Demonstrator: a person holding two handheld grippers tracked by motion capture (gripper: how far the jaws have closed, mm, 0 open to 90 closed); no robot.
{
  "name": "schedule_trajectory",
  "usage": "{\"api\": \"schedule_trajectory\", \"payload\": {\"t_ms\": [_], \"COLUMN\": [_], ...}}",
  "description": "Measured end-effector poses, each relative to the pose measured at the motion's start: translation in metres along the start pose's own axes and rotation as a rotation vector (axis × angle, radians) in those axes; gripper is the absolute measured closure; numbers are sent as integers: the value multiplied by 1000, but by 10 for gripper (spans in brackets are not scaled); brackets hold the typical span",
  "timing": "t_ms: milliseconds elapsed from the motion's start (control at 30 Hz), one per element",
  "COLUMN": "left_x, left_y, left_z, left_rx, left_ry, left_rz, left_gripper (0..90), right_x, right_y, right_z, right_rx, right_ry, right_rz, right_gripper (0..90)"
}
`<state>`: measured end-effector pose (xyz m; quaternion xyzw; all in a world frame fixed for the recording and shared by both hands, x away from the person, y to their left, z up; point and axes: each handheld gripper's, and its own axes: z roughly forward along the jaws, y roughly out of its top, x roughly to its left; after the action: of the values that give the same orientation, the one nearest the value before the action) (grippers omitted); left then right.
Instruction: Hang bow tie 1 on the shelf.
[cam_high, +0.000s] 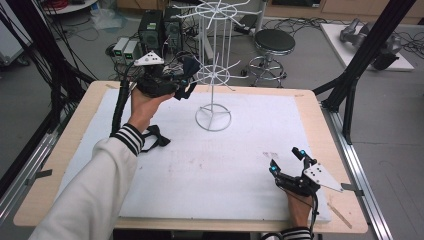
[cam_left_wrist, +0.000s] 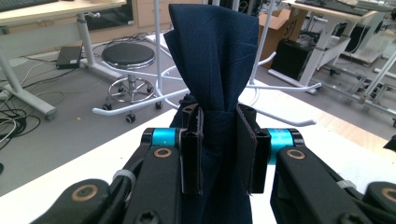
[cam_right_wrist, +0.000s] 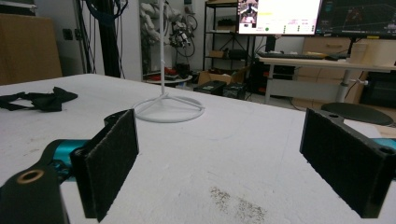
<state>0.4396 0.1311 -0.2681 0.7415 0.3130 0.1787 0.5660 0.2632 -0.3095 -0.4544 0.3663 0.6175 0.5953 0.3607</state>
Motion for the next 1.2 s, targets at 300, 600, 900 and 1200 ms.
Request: {"api": "schedule_trajectory", "payload": {"t_ms": [300, 600, 900, 1200], "left_x": [-5, -10, -11, -11], "left_y": [2, 0, 1, 2], "left_z": [3, 8, 7, 5], "left_rx": [17, 36, 23, -2], "left_ry": [2, 12, 28, 15], "left_rz": [26, 39, 50, 55], "left_gripper": [733, 730, 654, 396], "right_x": [0, 0, 0, 0], "right_y": [0, 0, 0, 0], "right_z": [0, 0, 0, 0], "right_rx": [-1, -6, -7, -6], "right_ry": [0, -1, 0, 1], "right_rz": [1, -1, -1, -1], "right_gripper": [110, 110, 110, 110]}}
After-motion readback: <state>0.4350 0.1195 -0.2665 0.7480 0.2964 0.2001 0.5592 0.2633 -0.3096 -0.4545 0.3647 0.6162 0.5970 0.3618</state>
